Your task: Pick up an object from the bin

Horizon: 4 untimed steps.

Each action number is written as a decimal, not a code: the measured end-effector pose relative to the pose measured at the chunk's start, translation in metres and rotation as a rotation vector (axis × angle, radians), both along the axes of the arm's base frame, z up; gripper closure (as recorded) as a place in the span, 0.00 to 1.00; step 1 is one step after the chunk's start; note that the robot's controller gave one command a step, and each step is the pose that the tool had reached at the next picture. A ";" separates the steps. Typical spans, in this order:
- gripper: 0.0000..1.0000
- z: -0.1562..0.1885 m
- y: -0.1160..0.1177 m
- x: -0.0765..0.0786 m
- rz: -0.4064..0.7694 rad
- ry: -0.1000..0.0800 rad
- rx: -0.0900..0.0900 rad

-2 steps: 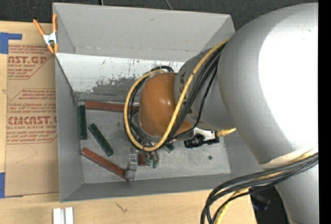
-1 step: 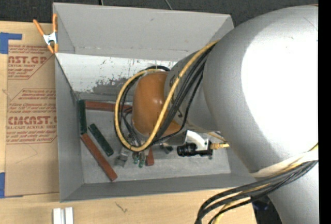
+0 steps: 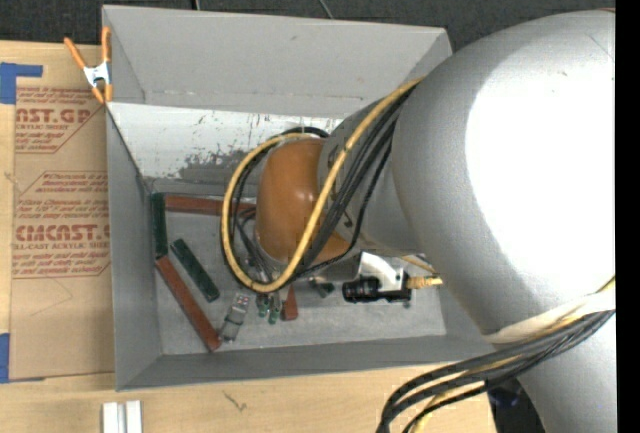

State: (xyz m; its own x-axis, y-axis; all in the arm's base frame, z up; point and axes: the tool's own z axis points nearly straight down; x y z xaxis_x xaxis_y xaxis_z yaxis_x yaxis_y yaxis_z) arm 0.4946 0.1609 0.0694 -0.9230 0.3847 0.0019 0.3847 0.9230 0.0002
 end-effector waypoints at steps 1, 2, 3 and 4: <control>0.00 0.000 0.000 0.000 0.000 0.000 0.000; 0.00 0.006 0.017 0.007 -0.062 0.003 -0.004; 0.00 0.014 0.046 0.010 -0.109 -0.002 0.001; 0.00 0.006 0.032 0.051 -0.153 0.000 0.000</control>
Offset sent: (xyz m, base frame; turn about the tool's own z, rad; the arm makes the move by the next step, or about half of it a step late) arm 0.0178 0.0522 0.0181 0.1405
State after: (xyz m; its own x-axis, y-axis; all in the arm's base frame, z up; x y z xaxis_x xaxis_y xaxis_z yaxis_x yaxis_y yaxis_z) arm 0.5454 0.1931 0.0756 -0.8534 0.5212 0.0021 0.5212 0.8534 0.0003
